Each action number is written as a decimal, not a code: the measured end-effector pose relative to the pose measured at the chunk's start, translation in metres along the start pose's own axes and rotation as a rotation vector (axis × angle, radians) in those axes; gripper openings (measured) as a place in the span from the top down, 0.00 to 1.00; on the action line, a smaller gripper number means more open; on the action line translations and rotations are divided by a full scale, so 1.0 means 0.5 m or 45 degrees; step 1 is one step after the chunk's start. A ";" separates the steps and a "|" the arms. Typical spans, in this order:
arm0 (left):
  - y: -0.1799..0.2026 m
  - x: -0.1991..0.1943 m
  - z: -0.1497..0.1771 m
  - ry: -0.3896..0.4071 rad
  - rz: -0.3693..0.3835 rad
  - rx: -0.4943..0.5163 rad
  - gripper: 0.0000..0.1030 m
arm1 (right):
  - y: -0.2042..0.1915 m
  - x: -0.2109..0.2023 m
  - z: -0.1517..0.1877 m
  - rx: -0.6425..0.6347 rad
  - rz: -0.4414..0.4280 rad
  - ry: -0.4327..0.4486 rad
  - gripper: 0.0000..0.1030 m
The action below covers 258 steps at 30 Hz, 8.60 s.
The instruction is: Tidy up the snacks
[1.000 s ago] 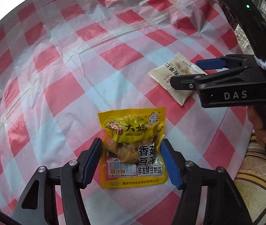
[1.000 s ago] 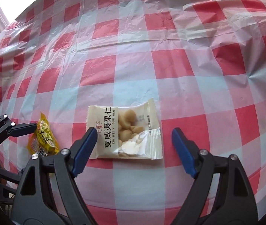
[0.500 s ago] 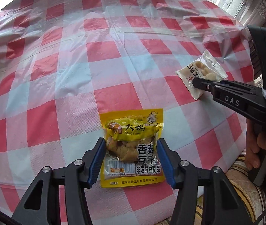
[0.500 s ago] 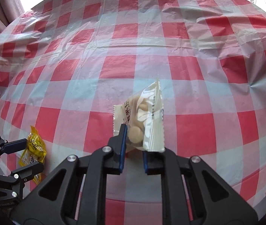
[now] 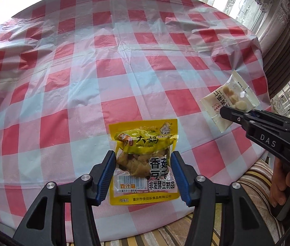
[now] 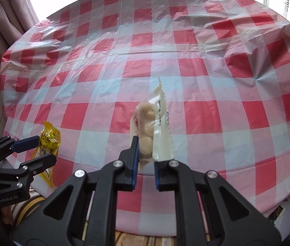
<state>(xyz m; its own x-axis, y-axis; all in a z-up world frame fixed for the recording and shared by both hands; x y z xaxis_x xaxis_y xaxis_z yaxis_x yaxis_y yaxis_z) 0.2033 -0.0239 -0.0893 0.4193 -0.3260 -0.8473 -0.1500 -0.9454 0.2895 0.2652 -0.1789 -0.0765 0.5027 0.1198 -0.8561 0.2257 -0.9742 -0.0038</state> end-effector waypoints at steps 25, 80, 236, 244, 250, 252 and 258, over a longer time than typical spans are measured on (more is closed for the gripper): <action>0.291 0.009 0.007 -0.021 0.036 0.295 0.46 | 0.226 -0.149 0.144 0.236 0.116 0.014 0.85; 0.721 0.093 0.239 -0.309 0.398 0.448 0.18 | 0.608 -0.329 0.448 0.726 0.588 -0.141 0.42; 0.696 0.124 0.228 -0.236 0.348 0.353 0.14 | 0.598 -0.334 0.527 0.614 0.671 -0.266 0.42; 0.695 0.124 0.228 -0.236 0.348 0.354 0.14 | 0.597 -0.333 0.526 0.607 0.667 -0.268 0.42; 0.696 0.124 0.228 -0.236 0.348 0.354 0.14 | 0.597 -0.332 0.526 0.607 0.666 -0.269 0.42; 0.696 0.124 0.228 -0.236 0.348 0.354 0.14 | 0.597 -0.332 0.526 0.607 0.667 -0.268 0.42; 0.697 0.124 0.228 -0.236 0.348 0.354 0.14 | 0.597 -0.332 0.527 0.607 0.666 -0.269 0.42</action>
<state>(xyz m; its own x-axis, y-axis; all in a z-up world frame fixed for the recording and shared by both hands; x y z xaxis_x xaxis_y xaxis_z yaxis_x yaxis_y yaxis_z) 0.0748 -0.3727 -0.0918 0.1665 -0.5337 -0.8292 -0.4795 -0.7786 0.4048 0.0293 -0.5398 -0.0714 0.2632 -0.3756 -0.8886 -0.4108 -0.8770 0.2491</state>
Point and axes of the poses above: each gripper's, at about its wrist camera, not at the fingertips, and x roughly the way its jaws point, y to its right, z to its underside, the point moved 9 cm from there along x, roughly the way its jaws point, and after that the axes turned 9 degrees about z, right-handed, at the moved point
